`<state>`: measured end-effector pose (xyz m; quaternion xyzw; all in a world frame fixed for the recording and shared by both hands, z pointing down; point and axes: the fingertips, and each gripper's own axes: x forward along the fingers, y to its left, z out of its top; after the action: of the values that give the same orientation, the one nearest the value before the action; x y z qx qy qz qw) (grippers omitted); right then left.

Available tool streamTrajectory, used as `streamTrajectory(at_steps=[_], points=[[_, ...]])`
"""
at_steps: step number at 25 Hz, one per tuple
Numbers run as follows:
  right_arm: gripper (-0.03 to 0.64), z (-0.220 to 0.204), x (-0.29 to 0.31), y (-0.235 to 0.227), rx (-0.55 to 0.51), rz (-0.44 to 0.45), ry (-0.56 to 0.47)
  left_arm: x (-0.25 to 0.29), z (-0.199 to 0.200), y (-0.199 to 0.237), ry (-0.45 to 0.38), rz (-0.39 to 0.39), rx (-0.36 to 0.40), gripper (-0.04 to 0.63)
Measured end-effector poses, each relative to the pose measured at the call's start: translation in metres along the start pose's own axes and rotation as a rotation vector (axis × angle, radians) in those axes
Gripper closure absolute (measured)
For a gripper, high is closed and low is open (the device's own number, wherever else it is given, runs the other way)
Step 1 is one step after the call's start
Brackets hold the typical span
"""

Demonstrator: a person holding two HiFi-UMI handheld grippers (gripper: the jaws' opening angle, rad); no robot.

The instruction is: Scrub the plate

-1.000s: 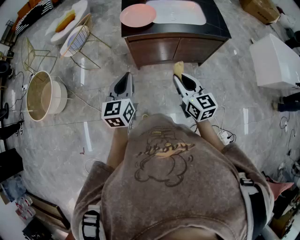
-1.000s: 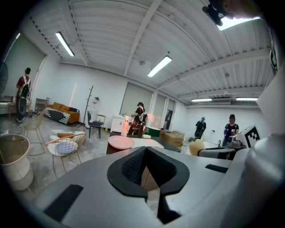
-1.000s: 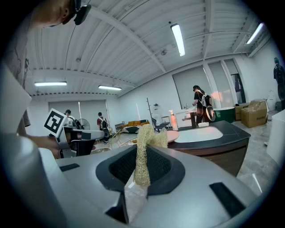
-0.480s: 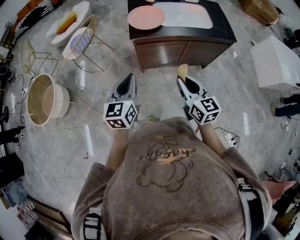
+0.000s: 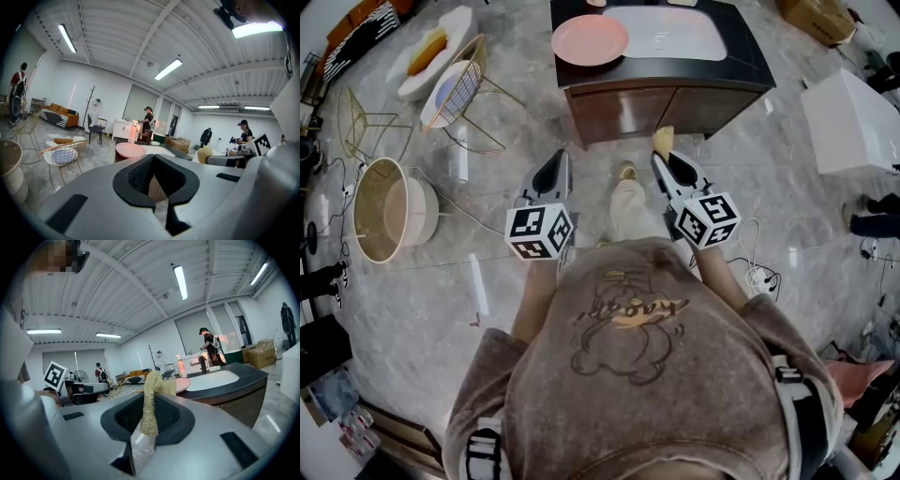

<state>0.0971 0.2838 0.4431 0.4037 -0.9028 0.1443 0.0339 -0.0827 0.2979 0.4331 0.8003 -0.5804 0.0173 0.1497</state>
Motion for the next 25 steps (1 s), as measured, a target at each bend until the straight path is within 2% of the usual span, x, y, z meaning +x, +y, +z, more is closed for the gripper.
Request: streamTrajectory(at_steps=[9,17,25], points=[[0.558,0.021,0.078,-0.048,0.003,0.047,0.025,0.081,0.021,0.034,0.007,0.025,-0.017,0.577],[0.557,0.057,0.173,-0.101,0.02,0.127,0.042,0.177,0.06,0.078,0.019,0.08,-0.038,0.577],[0.557,0.088,0.246,-0.161,0.026,0.183,0.06,0.262,0.088,0.101,0.028,0.13,-0.045,0.577]])
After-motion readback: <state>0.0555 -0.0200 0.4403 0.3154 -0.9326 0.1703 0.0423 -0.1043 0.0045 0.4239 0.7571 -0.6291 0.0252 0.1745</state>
